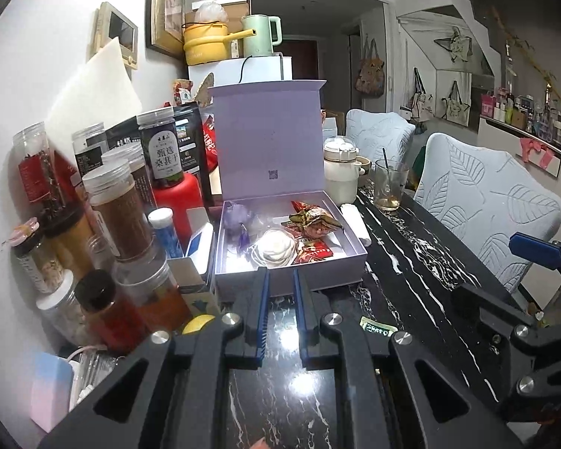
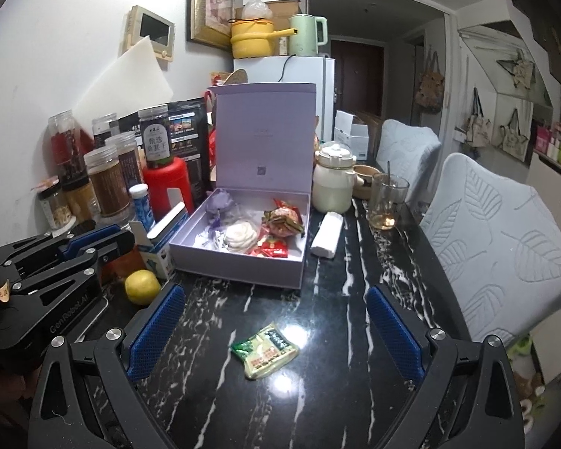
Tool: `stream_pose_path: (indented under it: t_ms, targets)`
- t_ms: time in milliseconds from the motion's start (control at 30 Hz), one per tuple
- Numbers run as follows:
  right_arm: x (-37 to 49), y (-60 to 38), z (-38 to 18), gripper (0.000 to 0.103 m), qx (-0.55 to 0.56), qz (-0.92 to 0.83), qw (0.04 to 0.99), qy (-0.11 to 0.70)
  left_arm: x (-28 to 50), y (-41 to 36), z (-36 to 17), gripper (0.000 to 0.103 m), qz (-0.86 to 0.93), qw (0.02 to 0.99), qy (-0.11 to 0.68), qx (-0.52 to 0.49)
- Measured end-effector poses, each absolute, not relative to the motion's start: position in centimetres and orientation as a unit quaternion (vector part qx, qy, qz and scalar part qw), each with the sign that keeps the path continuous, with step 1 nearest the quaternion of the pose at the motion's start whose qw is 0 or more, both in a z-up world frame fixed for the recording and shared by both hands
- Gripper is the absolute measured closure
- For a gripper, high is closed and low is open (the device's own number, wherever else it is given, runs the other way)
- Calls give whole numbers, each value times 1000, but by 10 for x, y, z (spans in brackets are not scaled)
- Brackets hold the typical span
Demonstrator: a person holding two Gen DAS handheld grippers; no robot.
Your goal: Organize soft objects
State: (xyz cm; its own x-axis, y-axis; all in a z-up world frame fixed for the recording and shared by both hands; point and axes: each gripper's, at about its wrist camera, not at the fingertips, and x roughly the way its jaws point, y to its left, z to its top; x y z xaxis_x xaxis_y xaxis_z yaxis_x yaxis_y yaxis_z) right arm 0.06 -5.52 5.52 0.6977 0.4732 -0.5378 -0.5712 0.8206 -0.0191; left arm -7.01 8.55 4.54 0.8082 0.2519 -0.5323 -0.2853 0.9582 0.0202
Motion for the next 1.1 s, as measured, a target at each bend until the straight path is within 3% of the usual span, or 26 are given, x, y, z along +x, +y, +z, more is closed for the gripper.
stream_pose_path:
  t_ms: [1100]
  targets:
    - [6,-60,52,4,-92,280,915,274,-67,80,41,90,131,947,292,-27]
